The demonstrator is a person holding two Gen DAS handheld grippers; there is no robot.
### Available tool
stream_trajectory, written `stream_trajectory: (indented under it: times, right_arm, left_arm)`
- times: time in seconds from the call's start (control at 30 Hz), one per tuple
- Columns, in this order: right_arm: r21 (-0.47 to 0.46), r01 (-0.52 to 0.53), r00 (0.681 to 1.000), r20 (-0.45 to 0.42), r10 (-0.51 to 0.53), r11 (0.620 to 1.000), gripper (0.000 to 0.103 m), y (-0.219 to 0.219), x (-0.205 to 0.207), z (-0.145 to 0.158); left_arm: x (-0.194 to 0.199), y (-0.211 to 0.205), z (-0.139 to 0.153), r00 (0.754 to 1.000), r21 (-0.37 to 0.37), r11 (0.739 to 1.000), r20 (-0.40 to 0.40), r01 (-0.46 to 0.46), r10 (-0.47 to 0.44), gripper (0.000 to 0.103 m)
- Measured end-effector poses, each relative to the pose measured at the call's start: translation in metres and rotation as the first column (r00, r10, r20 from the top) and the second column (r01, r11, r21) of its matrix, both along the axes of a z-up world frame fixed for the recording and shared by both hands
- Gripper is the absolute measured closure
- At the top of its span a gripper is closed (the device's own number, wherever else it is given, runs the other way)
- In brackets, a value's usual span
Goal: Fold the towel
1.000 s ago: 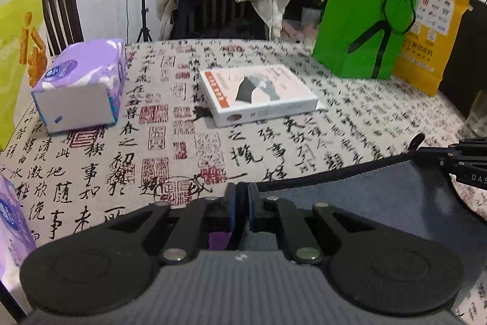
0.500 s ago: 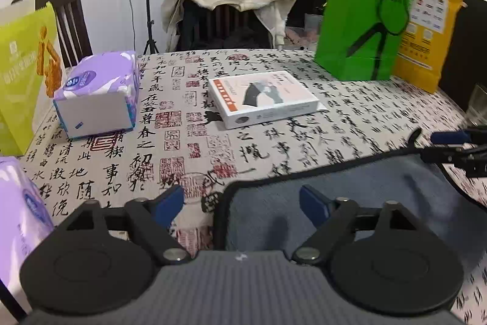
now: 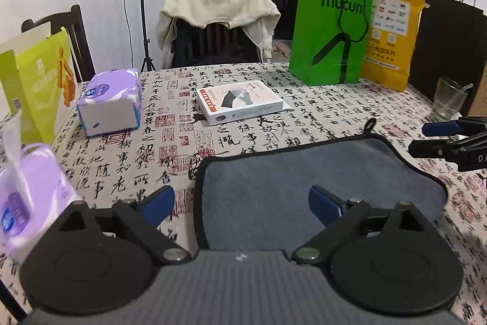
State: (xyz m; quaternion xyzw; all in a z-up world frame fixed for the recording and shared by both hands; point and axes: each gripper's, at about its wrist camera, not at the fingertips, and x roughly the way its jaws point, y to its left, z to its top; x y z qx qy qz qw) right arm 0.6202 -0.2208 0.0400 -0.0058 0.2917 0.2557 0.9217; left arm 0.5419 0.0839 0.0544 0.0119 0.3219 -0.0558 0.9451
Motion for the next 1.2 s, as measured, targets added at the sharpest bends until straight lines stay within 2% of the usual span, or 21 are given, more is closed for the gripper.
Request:
stream_trajectory:
  times: [0.47, 1.03, 1.2]
  right_arm:
    - [0.013, 0.005, 0.999, 0.035, -0.005, 1.0, 0.018, -0.016, -0.079, 0.014]
    - [0.031, -0.004, 0.997, 0.081, 0.001, 1.0, 0.016, -0.025, -0.176, 0.026]
    - [0.035, -0.012, 0.995, 0.095, 0.008, 0.999, 0.015, -0.026, -0.207, 0.025]
  left_arm:
    - [-0.075, -0.012, 0.016, 0.999, -0.011, 1.0, 0.042, 0.0, 0.001, 0.005]
    - [-0.169, -0.022, 0.021, 0.996, -0.023, 1.0, 0.093, 0.002, 0.0, 0.003]
    - [-0.202, -0.025, 0.016, 0.992, -0.006, 1.0, 0.122, -0.029, 0.029, 0.001]
